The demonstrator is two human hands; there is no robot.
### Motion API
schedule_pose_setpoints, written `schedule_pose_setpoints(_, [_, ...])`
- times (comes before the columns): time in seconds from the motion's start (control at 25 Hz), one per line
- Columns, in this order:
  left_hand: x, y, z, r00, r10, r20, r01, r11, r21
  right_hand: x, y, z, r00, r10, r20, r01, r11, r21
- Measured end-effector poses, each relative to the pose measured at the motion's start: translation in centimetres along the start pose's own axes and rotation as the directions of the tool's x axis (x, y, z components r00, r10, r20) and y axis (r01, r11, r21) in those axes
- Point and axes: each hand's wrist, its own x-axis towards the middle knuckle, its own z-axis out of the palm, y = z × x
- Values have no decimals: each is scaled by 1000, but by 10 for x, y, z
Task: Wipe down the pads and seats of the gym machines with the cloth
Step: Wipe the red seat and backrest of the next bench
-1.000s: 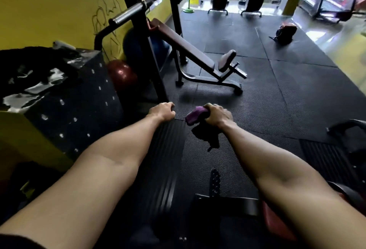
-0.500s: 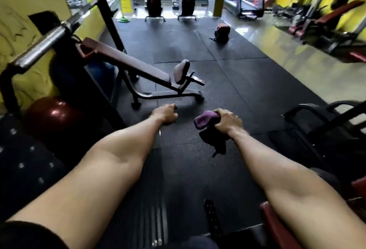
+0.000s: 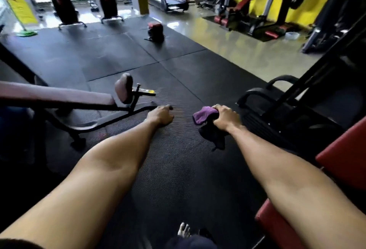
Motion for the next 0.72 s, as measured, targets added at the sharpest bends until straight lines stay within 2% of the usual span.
schedule_pose_setpoints(0.24, [130, 62, -14, 985, 169, 35, -167, 985, -35, 77, 44, -38, 988, 152, -40, -153, 988, -17])
schedule_pose_setpoints(0.44, [228, 134, -7, 927, 362, 103, -361, 932, -22, 126, 95, -63, 934, 340, -110, -341, 940, 10])
schedule_pose_setpoints(0.52, [264, 161, -3, 881, 453, 137, -455, 890, -15, 143, 116, -72, 904, 403, -141, -405, 914, 16])
schedule_pose_setpoints(0.72, [357, 244, -4, 692, 686, 225, -711, 702, 47, 173, 172, -114, 769, 589, -247, -604, 797, 23])
